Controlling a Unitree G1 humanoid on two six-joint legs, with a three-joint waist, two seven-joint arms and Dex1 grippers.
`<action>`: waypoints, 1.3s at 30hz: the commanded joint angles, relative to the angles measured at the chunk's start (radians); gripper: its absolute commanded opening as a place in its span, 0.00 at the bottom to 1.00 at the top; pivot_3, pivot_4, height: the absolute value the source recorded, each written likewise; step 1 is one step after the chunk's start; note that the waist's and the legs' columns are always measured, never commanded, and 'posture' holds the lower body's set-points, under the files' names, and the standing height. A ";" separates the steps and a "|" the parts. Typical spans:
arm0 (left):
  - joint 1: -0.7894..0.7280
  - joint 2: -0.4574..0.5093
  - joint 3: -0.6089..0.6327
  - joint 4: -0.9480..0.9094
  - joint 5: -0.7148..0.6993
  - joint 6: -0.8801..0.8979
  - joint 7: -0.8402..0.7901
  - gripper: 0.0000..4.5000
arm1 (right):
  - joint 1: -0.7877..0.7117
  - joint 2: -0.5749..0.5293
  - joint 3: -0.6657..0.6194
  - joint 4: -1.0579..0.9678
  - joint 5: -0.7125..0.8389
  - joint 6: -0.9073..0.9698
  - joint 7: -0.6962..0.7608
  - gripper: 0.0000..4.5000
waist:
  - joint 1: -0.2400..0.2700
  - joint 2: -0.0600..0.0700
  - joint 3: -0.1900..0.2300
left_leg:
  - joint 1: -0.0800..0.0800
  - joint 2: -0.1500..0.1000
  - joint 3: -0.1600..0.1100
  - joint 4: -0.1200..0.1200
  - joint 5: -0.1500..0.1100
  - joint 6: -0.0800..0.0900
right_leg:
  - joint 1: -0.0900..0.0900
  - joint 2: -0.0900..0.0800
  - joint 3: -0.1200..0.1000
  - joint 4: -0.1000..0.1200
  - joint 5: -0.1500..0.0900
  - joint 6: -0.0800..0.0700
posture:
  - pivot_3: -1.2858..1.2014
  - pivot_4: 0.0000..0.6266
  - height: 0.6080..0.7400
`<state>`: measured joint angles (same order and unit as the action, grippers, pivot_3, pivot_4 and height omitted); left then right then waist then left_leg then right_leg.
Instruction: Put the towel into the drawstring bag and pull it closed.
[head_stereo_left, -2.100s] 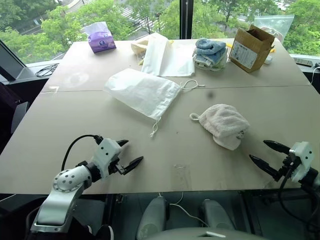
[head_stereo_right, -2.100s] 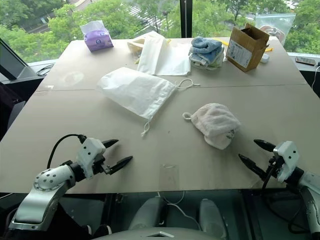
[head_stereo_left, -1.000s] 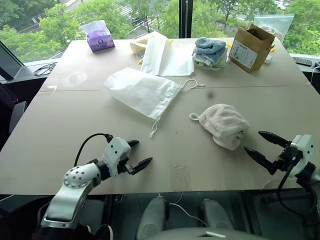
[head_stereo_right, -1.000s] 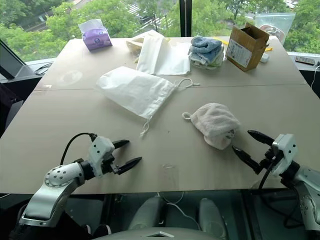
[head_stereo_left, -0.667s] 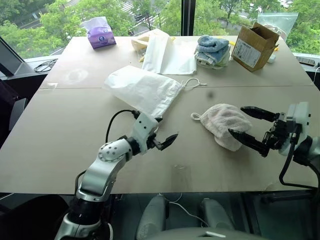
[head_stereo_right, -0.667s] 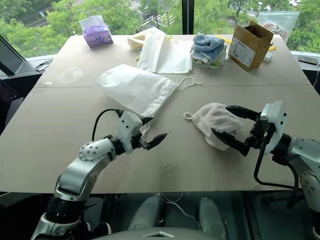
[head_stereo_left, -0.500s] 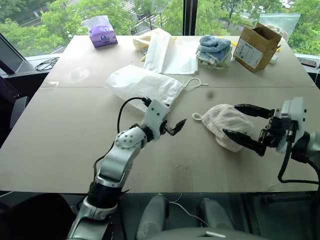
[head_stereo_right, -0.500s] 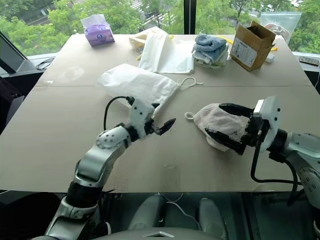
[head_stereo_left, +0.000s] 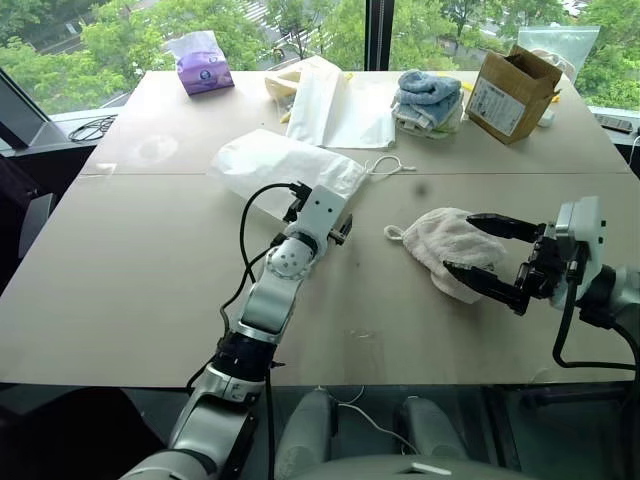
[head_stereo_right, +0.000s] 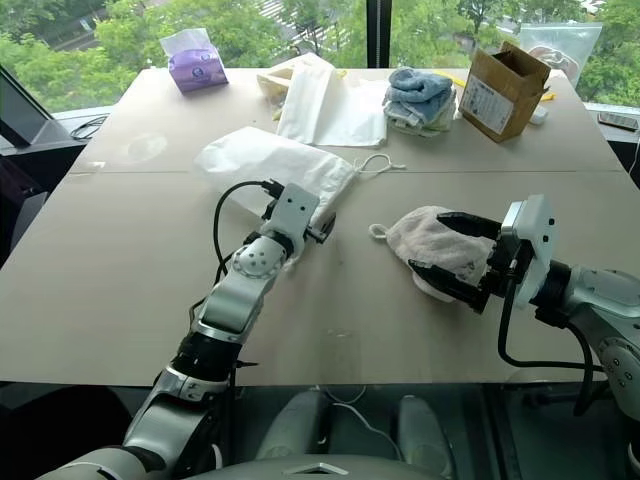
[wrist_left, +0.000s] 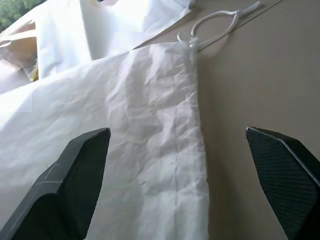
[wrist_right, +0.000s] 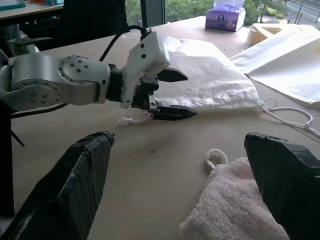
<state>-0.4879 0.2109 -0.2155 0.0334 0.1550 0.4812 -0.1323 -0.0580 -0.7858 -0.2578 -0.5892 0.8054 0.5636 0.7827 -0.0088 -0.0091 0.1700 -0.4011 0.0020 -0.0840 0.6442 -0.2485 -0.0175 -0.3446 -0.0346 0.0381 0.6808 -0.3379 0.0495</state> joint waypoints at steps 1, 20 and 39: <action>-0.032 -0.015 0.015 0.042 0.025 -0.024 0.033 1.00 | -0.006 -0.010 -0.044 -0.032 0.018 -0.009 0.002 1.00 | 0.000 0.000 0.000 | 0.000 0.000 0.000 0.000 0.000 0.000 | 0.000 0.000 0.000 0.000 0.000 0.000 | 0.52 0.24 1.00; -0.006 -0.043 0.056 0.123 0.083 0.014 0.095 0.02 | 0.009 0.015 -0.067 -0.020 0.017 -0.029 -0.007 1.00 | -0.009 0.000 0.000 | 0.003 0.000 0.001 0.003 0.000 0.000 | 0.000 0.001 0.002 0.007 0.000 0.000 | 0.52 0.24 1.00; 0.031 -0.002 0.178 -0.161 -0.085 -0.180 -0.052 0.00 | -0.019 0.051 -0.041 0.025 -0.013 -0.047 -0.015 1.00 | -0.004 0.000 0.000 | 0.002 0.000 0.001 0.007 0.000 0.000 | -0.001 0.000 0.002 0.012 0.000 0.000 | 0.52 0.24 1.00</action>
<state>-0.4588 0.1997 -0.0645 -0.0598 0.0916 0.3268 -0.1658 -0.0638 -0.7376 -0.2885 -0.5528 0.7926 0.5394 0.7657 -0.0128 -0.0094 0.1702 -0.3990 0.0024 -0.0829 0.6513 -0.2484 -0.0177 -0.3456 -0.0343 0.0404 0.6931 -0.3379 0.0497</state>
